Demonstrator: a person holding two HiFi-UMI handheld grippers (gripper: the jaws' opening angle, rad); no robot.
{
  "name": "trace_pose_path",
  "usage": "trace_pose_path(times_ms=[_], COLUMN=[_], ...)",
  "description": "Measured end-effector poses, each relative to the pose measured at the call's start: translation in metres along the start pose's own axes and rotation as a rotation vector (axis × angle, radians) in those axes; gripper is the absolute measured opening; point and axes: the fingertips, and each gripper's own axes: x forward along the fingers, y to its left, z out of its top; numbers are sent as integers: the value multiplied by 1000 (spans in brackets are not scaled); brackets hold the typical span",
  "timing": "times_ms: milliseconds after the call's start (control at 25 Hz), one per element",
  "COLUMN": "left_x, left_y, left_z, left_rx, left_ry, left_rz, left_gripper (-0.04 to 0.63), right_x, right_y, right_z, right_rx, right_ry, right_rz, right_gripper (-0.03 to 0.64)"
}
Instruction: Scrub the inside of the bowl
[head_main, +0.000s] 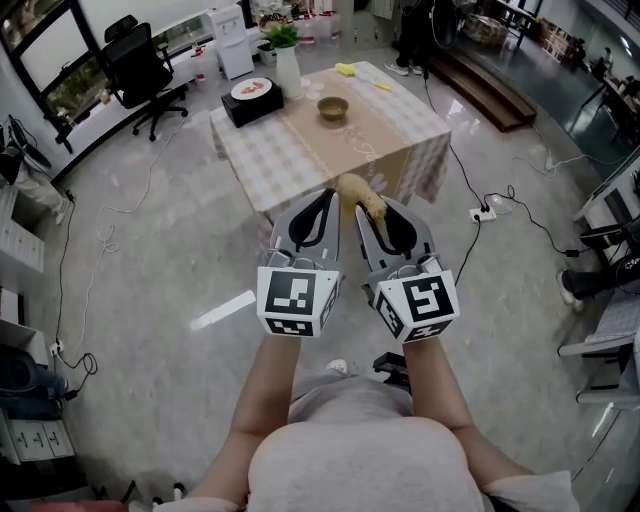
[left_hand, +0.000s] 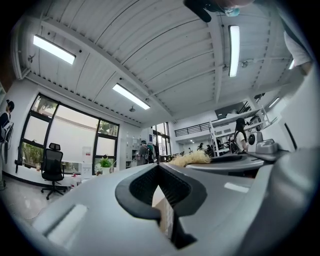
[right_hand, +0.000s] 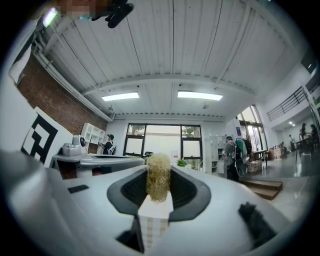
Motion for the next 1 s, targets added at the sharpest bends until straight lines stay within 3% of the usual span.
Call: trace_pose_path(times_ms=[160, 560, 1000], left_x=[13, 43, 92], left_y=[9, 29, 59], left_z=[-2, -21, -35], left_rx=[-4, -14, -8], left_ry=[-1, 26, 32], left_rz=[-13, -20, 28], left_gripper=[5, 5, 5], right_x=[15, 46, 93], right_y=[-1, -21, -56], right_z=[-3, -16, -25], right_rx=[-78, -67, -99], right_ry=[15, 38, 40], right_rz=[-11, -31, 0], right_gripper=[103, 103, 103])
